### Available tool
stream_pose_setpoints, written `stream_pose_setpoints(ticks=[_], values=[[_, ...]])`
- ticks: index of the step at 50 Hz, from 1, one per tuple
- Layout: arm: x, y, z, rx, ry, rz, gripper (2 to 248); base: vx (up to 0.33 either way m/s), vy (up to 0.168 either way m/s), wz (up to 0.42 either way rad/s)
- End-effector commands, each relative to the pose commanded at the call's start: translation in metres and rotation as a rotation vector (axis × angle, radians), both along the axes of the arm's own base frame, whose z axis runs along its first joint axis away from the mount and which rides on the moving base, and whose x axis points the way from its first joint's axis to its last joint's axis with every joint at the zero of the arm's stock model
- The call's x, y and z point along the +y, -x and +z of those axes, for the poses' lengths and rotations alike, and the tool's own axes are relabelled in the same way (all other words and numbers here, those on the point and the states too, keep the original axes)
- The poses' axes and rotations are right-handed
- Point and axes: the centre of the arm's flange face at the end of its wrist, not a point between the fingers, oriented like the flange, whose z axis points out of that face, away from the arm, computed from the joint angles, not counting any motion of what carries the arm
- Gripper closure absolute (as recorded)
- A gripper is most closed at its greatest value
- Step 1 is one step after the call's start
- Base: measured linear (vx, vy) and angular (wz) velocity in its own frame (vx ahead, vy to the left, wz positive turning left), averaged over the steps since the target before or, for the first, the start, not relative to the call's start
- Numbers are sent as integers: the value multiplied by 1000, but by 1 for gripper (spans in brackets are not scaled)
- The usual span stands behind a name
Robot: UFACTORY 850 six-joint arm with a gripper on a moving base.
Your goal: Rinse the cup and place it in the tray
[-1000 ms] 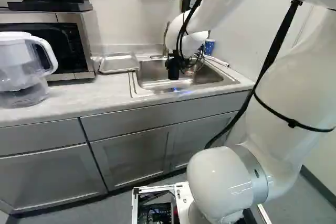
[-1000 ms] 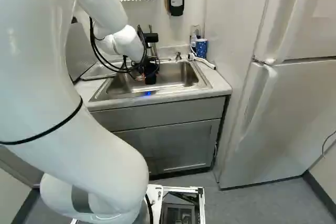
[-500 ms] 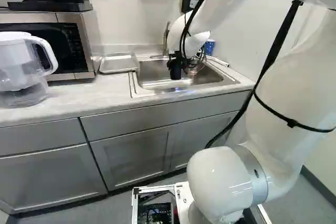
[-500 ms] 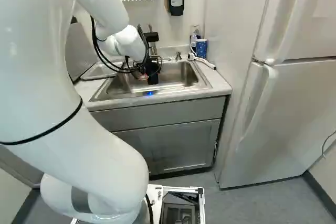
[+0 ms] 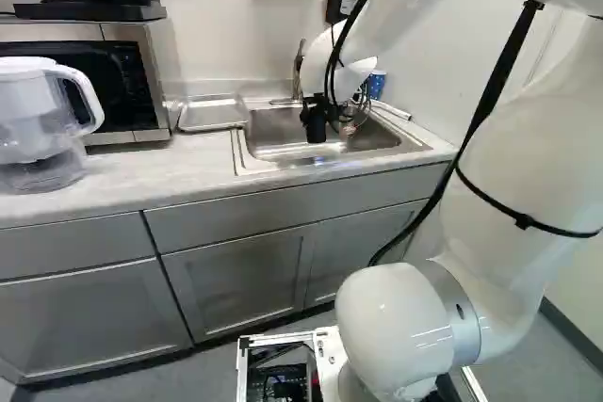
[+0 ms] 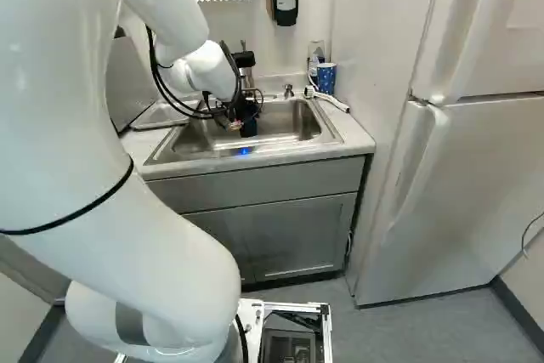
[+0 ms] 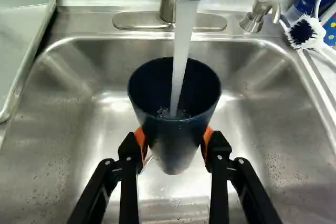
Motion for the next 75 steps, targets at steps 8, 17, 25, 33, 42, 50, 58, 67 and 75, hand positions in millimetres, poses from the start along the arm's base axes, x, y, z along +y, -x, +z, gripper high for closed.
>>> stream_pose_setpoints(ticks=[8, 17, 25, 33, 42, 50, 58, 67, 75], values=[[0, 0, 0, 0, 0, 0, 129, 0, 0, 0], [0, 0, 0, 0, 0, 0, 129, 0, 0, 0], [0, 0, 0, 0, 0, 0, 129, 0, 0, 0], [0, 0, 0, 0, 0, 0, 129, 0, 0, 0], [0, 0, 0, 0, 0, 0, 129, 0, 0, 0], [0, 0, 0, 0, 0, 0, 129, 0, 0, 0], [0, 0, 0, 0, 0, 0, 129, 0, 0, 0], [0, 0, 0, 0, 0, 0, 129, 0, 0, 0], [0, 0, 0, 0, 0, 0, 129, 0, 0, 0]])
